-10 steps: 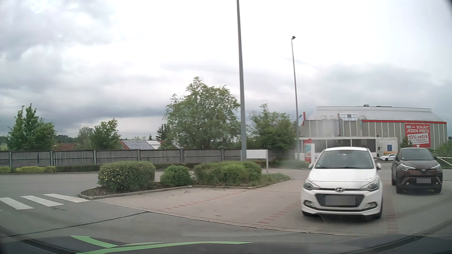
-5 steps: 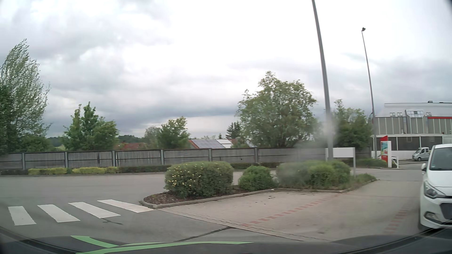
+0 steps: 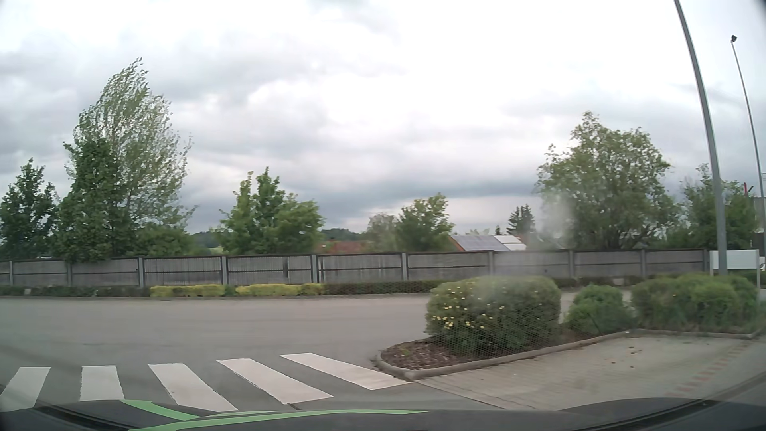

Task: Follow the waypoints while adhering to traffic rules and regulations

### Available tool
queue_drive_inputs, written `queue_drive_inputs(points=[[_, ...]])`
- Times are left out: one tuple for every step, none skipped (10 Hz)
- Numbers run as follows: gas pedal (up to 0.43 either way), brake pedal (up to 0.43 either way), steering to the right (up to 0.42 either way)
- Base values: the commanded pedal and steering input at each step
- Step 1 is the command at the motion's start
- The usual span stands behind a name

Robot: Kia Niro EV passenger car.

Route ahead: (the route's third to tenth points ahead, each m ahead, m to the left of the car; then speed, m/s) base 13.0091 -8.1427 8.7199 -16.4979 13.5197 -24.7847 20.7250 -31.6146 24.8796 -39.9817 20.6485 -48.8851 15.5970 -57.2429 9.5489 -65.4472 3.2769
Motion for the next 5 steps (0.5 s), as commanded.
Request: queue_drive_inputs(points=[[0.000,0.000,-0.617],[0.000,0.000,-0.597],[0.000,0.000,-0.579],[0.000,0.000,-0.562],[0.000,0.000,-0.541]])
